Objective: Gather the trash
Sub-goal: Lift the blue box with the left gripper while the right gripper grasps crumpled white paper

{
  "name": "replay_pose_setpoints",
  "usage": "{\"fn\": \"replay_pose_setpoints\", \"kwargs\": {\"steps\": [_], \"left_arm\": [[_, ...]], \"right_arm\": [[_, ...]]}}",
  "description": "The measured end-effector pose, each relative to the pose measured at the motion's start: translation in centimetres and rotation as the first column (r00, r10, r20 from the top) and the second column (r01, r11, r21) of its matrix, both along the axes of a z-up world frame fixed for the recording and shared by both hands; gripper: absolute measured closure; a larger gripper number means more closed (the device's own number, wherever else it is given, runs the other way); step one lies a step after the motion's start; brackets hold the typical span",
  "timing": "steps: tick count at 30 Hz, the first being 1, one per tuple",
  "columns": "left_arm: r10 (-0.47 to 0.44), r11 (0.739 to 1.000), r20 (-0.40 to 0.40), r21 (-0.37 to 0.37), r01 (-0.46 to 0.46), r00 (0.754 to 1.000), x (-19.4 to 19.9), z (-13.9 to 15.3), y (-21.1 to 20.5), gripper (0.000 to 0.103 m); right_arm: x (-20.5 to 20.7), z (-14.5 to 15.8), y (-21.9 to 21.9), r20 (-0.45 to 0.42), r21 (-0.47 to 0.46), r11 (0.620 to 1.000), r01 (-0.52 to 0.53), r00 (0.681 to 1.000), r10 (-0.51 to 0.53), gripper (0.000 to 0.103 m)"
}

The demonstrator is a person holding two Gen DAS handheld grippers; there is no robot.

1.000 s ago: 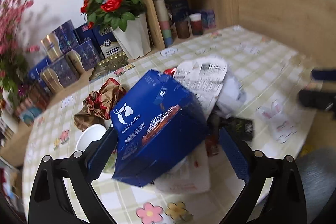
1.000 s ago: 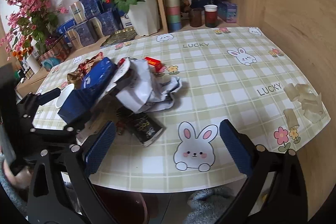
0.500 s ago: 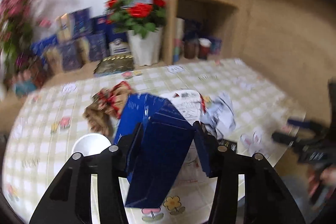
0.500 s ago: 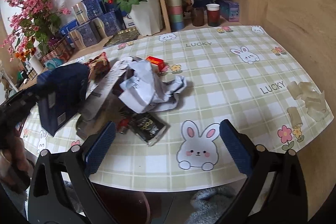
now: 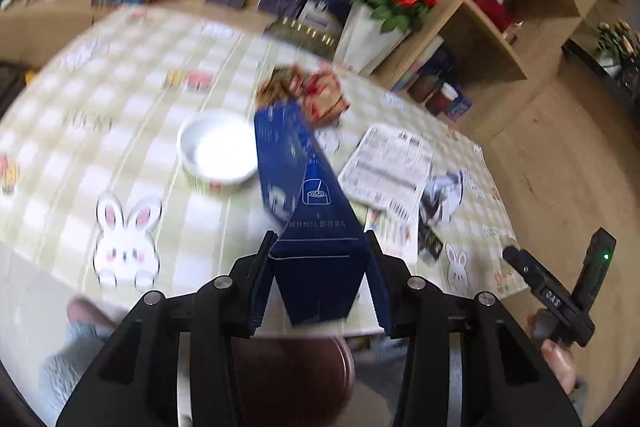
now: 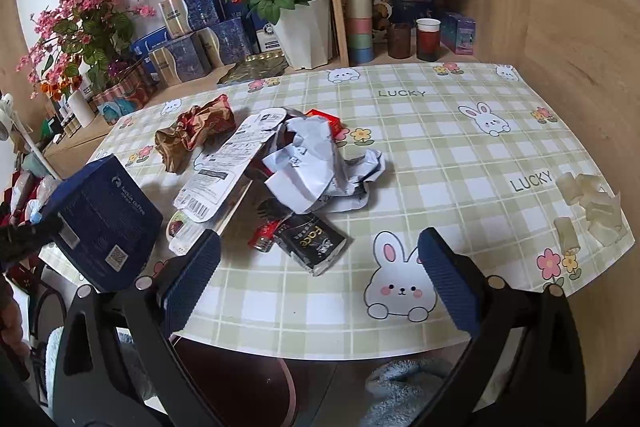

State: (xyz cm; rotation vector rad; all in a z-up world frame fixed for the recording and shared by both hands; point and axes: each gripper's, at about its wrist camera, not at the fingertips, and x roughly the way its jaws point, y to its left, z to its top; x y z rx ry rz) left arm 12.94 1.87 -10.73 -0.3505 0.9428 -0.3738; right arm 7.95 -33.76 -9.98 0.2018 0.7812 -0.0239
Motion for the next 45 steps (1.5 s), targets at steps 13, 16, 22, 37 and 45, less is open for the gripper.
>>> {"fn": "replay_pose_setpoints", "kwargs": {"steps": [13, 16, 22, 37, 45], "left_arm": [[-0.041, 0.998, -0.135, -0.049, 0.035, 0.990, 1.4, -3.4, 0.1, 0.055], [-0.032, 0.998, -0.130, -0.062, 0.024, 0.991, 2.2, -3.9, 0.1, 0.055], [0.001, 0.996, -0.139, -0.083, -0.012, 0.990, 3.2, -4.7, 0.7, 0.083], [-0.015, 0.997, 0.178, 0.075, 0.002, 0.984, 0.0, 4.4, -0.3, 0.086], [0.005, 0.996, 0.189, 0.083, -0.021, 0.982, -1.6, 4.9, 0.7, 0.086]], "right_arm": [[-0.3, -0.4, 1.8, -0.027, -0.035, 0.999, -0.037, 0.999, 0.036, 0.006], [-0.1, -0.9, 1.8, -0.040, -0.041, 0.998, -0.046, 0.998, 0.044, 0.006], [1.2, -0.9, 0.3, -0.017, -0.016, 0.996, -0.089, 0.996, 0.089, 0.006], [12.6, -3.8, -0.8, -0.011, 0.010, 0.995, -0.097, 0.995, 0.097, 0.030], [12.0, -3.8, -2.8, 0.023, 0.180, 0.983, -0.022, 1.000, 0.018, 0.069]]}}
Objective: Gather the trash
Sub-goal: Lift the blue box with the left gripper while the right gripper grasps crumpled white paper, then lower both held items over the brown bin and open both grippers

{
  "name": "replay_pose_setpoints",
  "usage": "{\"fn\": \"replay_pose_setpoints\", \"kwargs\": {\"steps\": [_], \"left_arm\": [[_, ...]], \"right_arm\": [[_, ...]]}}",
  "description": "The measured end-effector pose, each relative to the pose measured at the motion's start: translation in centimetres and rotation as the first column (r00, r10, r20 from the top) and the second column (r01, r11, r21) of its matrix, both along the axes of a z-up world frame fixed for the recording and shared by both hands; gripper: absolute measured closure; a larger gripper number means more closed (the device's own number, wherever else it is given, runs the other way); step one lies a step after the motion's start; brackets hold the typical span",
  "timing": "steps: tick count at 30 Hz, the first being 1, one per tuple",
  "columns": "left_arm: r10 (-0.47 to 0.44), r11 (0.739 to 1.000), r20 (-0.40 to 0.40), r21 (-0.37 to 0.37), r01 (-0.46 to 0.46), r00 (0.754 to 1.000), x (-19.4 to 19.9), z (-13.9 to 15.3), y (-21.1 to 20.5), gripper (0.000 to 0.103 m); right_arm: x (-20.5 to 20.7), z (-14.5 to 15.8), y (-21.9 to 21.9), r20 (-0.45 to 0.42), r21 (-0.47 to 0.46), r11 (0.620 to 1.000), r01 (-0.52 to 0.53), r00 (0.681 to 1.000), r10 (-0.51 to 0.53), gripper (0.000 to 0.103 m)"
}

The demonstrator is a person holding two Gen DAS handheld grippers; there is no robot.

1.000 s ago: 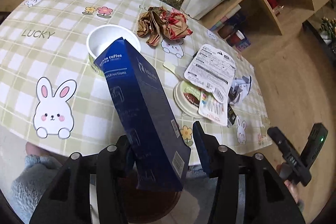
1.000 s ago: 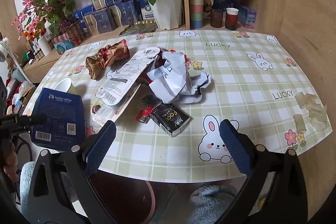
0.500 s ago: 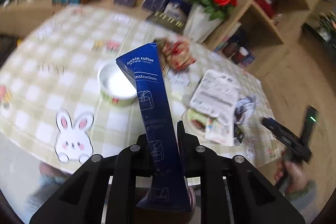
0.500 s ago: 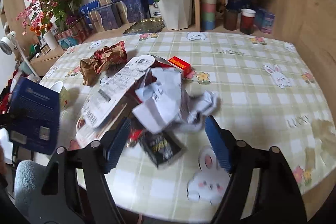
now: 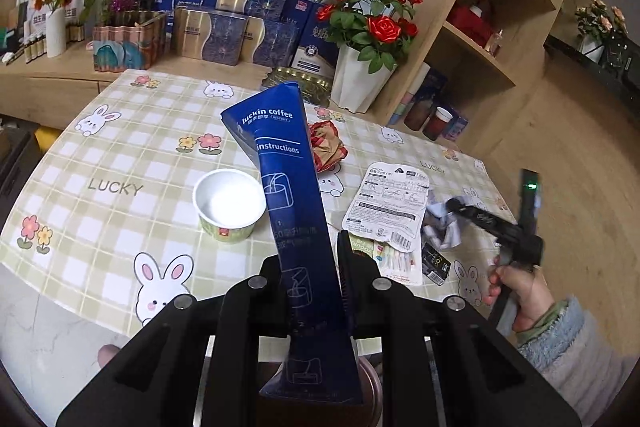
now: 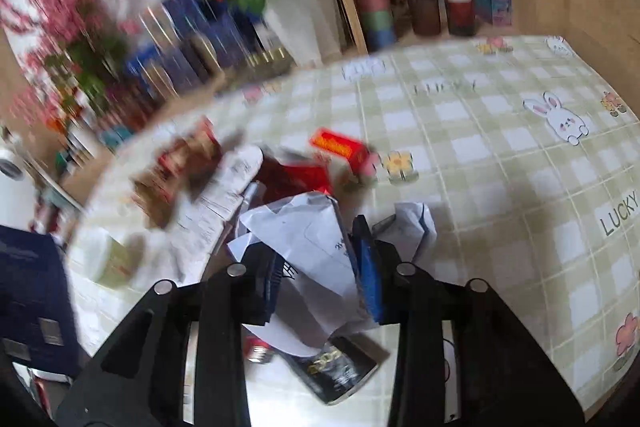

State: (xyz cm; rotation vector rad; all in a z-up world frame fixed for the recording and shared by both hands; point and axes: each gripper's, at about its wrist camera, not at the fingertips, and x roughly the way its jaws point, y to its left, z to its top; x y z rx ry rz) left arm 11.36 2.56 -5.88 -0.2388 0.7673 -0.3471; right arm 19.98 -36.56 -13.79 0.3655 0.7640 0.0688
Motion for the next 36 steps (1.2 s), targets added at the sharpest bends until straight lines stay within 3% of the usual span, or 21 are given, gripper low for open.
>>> {"fn": "replay_pose_setpoints", "kwargs": {"steps": [7, 15, 20, 26, 36], "left_arm": [[-0.005, 1.000, 0.006, -0.021, 0.005, 1.000, -1.7, 0.6, 0.4, 0.086], [-0.016, 1.000, 0.005, -0.023, 0.016, 1.000, -5.1, 0.7, 0.5, 0.086], [-0.017, 1.000, 0.002, -0.010, 0.017, 1.000, -8.0, 0.4, 1.1, 0.086], [-0.015, 1.000, -0.023, 0.006, 0.015, 1.000, -11.3, -0.9, 1.9, 0.086], [0.008, 1.000, -0.061, 0.006, -0.008, 0.998, -13.8, -2.5, 3.1, 0.086]], "right_arm": [[-5.8, 5.9, 0.3, 0.179, 0.010, 0.999, -0.033, 0.983, 0.030, 0.070], [-12.7, 8.3, 4.2, 0.231, 0.046, 0.989, -0.144, 0.964, 0.129, 0.070], [-15.9, 7.0, 7.8, 0.191, 0.050, 0.975, -0.216, 0.960, 0.202, 0.070], [-18.9, 3.0, 11.7, 0.078, 0.078, 0.954, -0.291, 0.955, 0.285, 0.070], [-20.0, -1.5, 14.6, -0.085, 0.180, 0.931, -0.318, 0.938, 0.337, 0.067]]}}
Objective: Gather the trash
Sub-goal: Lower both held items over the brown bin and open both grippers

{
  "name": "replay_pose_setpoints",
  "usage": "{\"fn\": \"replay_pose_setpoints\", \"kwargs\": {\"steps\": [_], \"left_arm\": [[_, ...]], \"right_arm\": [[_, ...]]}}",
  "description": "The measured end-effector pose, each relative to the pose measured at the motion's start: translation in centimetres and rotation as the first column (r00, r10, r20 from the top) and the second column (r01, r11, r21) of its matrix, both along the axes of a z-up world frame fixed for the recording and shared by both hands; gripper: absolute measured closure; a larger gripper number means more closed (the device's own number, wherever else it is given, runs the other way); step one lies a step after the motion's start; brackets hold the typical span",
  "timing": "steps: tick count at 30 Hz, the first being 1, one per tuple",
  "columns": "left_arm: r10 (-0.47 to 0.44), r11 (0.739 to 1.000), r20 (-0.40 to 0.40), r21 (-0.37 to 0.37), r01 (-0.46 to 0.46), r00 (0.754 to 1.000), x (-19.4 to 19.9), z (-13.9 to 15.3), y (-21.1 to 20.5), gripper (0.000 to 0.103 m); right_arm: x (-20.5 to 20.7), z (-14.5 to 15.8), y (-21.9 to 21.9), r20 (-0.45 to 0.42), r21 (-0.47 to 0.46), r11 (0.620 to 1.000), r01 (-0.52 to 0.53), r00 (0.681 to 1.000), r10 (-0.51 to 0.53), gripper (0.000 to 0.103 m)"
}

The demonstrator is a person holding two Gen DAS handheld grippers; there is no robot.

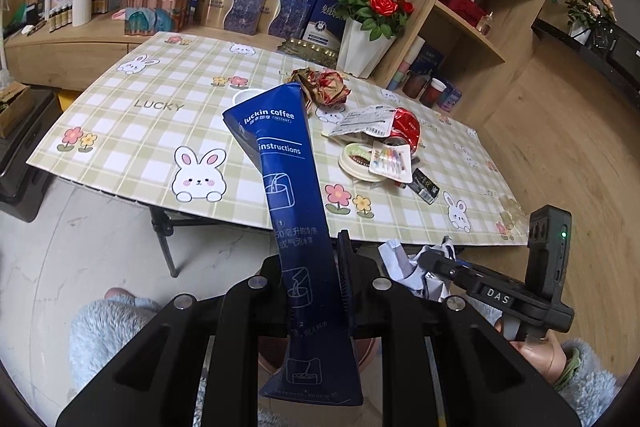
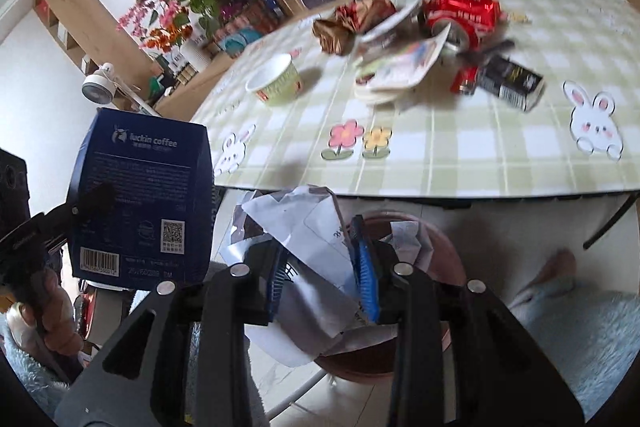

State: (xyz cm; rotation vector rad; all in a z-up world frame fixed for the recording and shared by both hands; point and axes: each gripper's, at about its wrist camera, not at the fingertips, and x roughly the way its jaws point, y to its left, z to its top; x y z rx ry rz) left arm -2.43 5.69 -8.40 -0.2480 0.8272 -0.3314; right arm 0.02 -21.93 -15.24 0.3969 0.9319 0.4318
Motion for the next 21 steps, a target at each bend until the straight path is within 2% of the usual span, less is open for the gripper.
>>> {"fn": "replay_pose_setpoints", "kwargs": {"steps": [3, 5, 9, 12, 17, 21], "left_arm": [[0.002, 1.000, -0.014, 0.003, -0.002, 1.000, -0.1, -0.4, 0.1, 0.086], [0.001, 1.000, -0.021, 0.001, -0.001, 1.000, -0.1, -0.6, 0.1, 0.086], [0.000, 1.000, -0.030, 0.020, 0.000, 1.000, -0.2, -1.2, 0.0, 0.086], [-0.006, 1.000, -0.044, 0.025, 0.007, 0.999, -0.1, -1.7, -0.2, 0.086], [-0.019, 1.000, -0.075, 0.022, 0.021, 0.997, 0.3, -2.7, -0.6, 0.086], [-0.027, 0.999, -0.109, 0.044, 0.032, 0.994, 0.7, -3.8, -1.2, 0.086]], "right_arm": [[0.2, -0.2, 0.3, -0.013, -0.006, 1.000, -0.010, 1.000, 0.010, 0.056], [0.1, 0.1, 0.6, -0.003, -0.023, 1.000, -0.010, 1.000, 0.010, 0.042], [-0.3, 0.9, 0.3, 0.046, -0.062, 0.998, 0.029, 0.999, -0.026, 0.025], [-0.7, 1.6, -0.5, 0.105, -0.115, 0.988, 0.103, 0.990, -0.091, 0.009], [-1.4, 1.8, -2.4, 0.150, -0.142, 0.963, 0.230, 0.966, -0.209, 0.006], [-2.3, 1.4, -3.3, 0.189, -0.216, 0.925, 0.313, 0.943, -0.275, 0.006]]}}
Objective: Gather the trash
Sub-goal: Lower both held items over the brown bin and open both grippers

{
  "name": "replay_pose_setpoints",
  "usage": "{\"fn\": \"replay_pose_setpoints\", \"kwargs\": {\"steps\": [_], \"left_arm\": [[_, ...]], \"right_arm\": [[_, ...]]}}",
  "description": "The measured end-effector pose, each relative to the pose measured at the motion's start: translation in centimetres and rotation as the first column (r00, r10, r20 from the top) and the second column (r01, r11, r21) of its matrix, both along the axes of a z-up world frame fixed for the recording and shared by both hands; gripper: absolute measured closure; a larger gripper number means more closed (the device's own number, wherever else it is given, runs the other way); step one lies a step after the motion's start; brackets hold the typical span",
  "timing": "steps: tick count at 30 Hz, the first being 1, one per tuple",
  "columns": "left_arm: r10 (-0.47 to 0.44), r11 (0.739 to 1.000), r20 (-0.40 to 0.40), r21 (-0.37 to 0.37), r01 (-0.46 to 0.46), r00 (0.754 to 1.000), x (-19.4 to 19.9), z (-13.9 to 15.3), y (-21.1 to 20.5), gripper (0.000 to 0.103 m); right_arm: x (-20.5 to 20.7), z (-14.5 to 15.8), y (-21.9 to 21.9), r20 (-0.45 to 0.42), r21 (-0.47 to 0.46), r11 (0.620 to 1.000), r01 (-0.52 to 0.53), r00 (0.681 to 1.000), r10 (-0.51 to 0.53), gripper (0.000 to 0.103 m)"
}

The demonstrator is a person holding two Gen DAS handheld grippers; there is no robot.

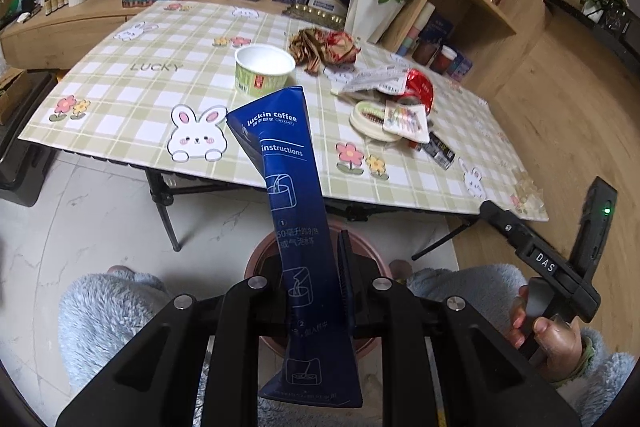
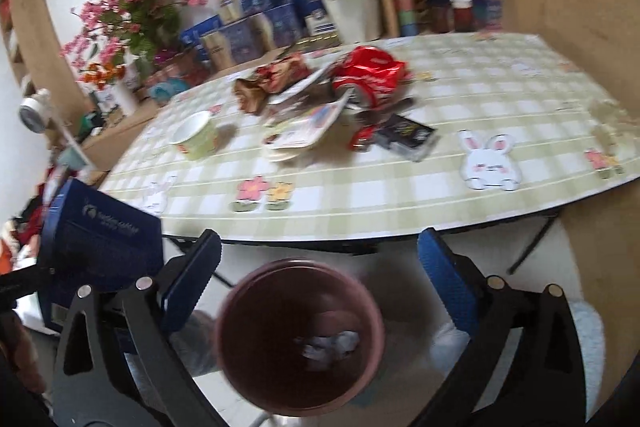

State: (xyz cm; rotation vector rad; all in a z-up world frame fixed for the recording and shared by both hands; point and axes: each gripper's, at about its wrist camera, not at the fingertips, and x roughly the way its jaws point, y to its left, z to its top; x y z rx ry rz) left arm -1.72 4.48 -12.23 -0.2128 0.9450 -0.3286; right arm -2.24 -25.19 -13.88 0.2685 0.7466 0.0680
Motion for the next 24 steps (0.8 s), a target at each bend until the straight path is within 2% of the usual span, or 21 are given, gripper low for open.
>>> {"fn": "replay_pose_setpoints", "kwargs": {"steps": [7, 11, 18, 24], "left_arm": [[-0.035, 0.999, -0.055, 0.031, 0.037, 0.998, 0.6, -1.8, -1.6, 0.086], [-0.042, 0.995, -0.093, 0.092, 0.050, 0.995, 1.2, -2.8, -2.5, 0.085], [-0.071, 0.992, -0.150, 0.093, 0.085, 0.986, 2.6, -4.3, -3.7, 0.085], [-0.124, 0.978, -0.151, 0.151, 0.147, 0.981, 3.9, -4.9, -5.8, 0.085]], "right_arm": [[0.1, -1.3, -1.0, -0.041, 0.017, 0.999, 0.027, 0.999, -0.026, 0.006], [0.3, -1.8, -1.7, -0.058, 0.042, 0.998, 0.048, 0.997, -0.046, 0.006], [0.5, -2.5, -2.7, -0.083, 0.076, 0.993, 0.089, 0.993, -0.083, 0.006], [0.5, -2.7, -3.1, -0.085, 0.078, 0.992, 0.096, 0.992, -0.090, 0.006]]}}
